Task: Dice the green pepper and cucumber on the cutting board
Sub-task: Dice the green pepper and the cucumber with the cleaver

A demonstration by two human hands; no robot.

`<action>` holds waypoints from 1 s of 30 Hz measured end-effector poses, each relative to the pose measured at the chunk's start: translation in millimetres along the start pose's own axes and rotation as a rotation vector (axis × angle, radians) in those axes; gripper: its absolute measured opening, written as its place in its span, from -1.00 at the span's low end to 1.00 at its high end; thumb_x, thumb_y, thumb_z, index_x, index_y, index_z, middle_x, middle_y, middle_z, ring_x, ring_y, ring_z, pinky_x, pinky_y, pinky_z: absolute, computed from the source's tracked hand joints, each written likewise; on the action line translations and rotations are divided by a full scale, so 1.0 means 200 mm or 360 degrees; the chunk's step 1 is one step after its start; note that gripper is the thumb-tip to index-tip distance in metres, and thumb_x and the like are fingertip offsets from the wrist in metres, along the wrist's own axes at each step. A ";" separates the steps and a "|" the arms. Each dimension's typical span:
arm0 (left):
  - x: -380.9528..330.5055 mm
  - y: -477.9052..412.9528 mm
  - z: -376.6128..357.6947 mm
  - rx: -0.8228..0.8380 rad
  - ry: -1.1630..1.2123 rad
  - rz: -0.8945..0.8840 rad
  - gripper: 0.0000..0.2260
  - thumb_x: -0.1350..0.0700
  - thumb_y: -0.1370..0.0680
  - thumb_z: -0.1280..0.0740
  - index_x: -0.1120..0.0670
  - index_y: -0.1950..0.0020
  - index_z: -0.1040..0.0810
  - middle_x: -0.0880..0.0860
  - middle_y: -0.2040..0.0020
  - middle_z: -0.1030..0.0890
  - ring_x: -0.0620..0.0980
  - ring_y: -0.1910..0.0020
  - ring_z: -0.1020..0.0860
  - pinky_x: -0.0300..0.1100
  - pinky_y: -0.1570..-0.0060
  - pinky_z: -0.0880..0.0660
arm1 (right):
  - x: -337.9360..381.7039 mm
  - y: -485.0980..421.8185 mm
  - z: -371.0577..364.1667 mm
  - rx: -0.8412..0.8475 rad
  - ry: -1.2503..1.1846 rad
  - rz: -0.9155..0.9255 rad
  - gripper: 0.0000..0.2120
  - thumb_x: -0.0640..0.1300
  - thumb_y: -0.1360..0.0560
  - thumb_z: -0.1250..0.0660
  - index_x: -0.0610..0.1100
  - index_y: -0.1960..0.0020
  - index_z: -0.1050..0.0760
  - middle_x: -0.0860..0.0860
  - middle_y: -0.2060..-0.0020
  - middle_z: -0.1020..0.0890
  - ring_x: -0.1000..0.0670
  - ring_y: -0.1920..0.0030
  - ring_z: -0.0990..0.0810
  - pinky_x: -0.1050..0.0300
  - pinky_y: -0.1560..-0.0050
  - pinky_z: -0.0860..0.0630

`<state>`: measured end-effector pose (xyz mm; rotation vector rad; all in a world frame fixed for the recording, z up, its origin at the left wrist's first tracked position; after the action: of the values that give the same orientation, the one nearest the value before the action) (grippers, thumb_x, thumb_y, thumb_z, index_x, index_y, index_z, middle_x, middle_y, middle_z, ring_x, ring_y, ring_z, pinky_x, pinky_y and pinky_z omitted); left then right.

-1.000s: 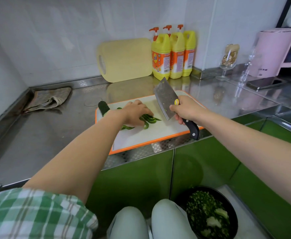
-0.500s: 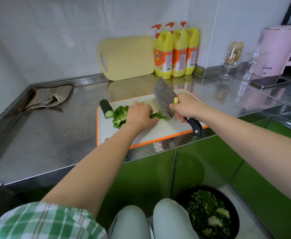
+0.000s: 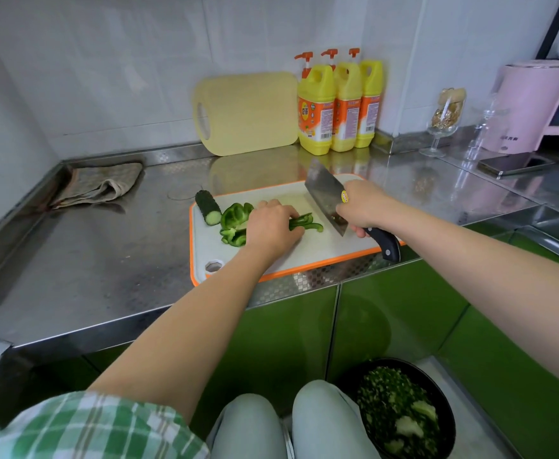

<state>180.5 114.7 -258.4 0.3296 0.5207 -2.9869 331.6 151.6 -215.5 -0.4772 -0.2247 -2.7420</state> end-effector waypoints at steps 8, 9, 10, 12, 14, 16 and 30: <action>0.01 -0.03 -0.02 0.0072 0.0068 0.0009 -0.64 -0.01 -0.53 -0.33 0.06 -0.29 -0.54 0.10 -0.12 -0.57 0.15 -0.14 -0.44 -0.06 -0.08 -0.42 | 0.05 0.05 -0.03 0.0174 0.0354 -0.0005 -0.84 -0.40 -0.39 -0.31 -0.32 0.04 -0.56 -0.11 0.49 -0.51 -0.09 0.40 -0.50 0.20 0.42 -0.36; 0.01 -0.03 -0.02 0.0092 0.0051 0.0007 -0.63 -0.02 -0.53 -0.33 0.05 -0.31 -0.54 0.11 -0.12 -0.56 0.15 -0.15 -0.43 -0.06 -0.10 -0.42 | 0.06 0.05 -0.03 0.0184 0.0349 0.0006 -0.84 -0.41 -0.39 -0.30 -0.32 0.05 -0.56 -0.12 0.49 -0.51 -0.10 0.40 -0.49 0.19 0.43 -0.36; 0.01 -0.03 -0.02 0.0109 0.0036 0.0009 -0.64 -0.02 -0.53 -0.32 0.04 -0.31 -0.55 0.12 -0.13 -0.55 0.16 -0.15 -0.42 -0.06 -0.10 -0.42 | 0.07 0.05 -0.03 0.0192 0.0337 0.0013 -0.83 -0.41 -0.38 -0.30 -0.34 0.04 -0.57 -0.13 0.49 -0.51 -0.12 0.38 -0.51 0.19 0.43 -0.37; 0.02 -0.03 -0.03 0.0126 0.0029 0.0017 -0.67 -0.03 -0.54 -0.31 0.00 -0.28 -0.57 0.14 -0.13 -0.53 0.16 -0.15 -0.41 -0.07 -0.09 -0.41 | 0.08 0.04 -0.03 0.0195 0.0327 0.0021 -0.78 -0.41 -0.37 -0.31 -0.36 -0.01 -0.57 -0.13 0.49 -0.51 -0.15 0.35 -0.52 0.19 0.42 -0.37; 0.02 -0.03 -0.03 0.0106 0.0029 0.0016 -0.66 -0.04 -0.54 -0.30 0.00 -0.29 -0.57 0.13 -0.14 -0.53 0.15 -0.15 -0.41 -0.06 -0.10 -0.42 | 0.07 0.05 -0.02 0.0174 0.0303 0.0015 -0.82 -0.40 -0.39 -0.30 -0.34 0.03 -0.57 -0.11 0.53 -0.51 -0.13 0.36 -0.52 0.20 0.42 -0.37; 0.02 -0.02 -0.03 0.0064 0.0033 0.0002 -0.63 -0.07 -0.54 -0.31 0.02 -0.30 -0.55 0.12 -0.15 -0.53 0.15 -0.14 -0.43 -0.04 -0.11 -0.42 | 0.06 0.06 0.00 0.0118 0.0235 0.0001 -0.88 -0.38 -0.45 -0.23 -0.30 0.15 -0.54 -0.07 0.59 -0.51 -0.07 0.43 -0.50 0.21 0.44 -0.37; 0.02 0.02 -0.04 -0.0158 0.0144 -0.0014 -0.73 -0.08 -0.52 -0.35 0.03 -0.12 -0.65 0.08 -0.03 -0.60 0.13 -0.04 -0.50 -0.01 -0.05 -0.42 | 0.13 0.14 0.03 0.0195 0.0136 -0.0040 -0.68 -0.41 -0.46 -0.13 -0.27 0.41 -0.48 -0.07 0.56 -0.53 -0.04 0.44 -0.45 0.20 0.40 -0.40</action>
<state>178.4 114.3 -268.5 0.4569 0.6785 -2.9524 321.3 119.1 -198.9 -0.3254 -0.3762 -2.7456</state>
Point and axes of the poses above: each hand's wrist, its own y-axis away from the middle knuckle, its own z-axis out of the back of the hand, x = y × z, the point moved 6 cm from there along -y, towards the middle knuckle
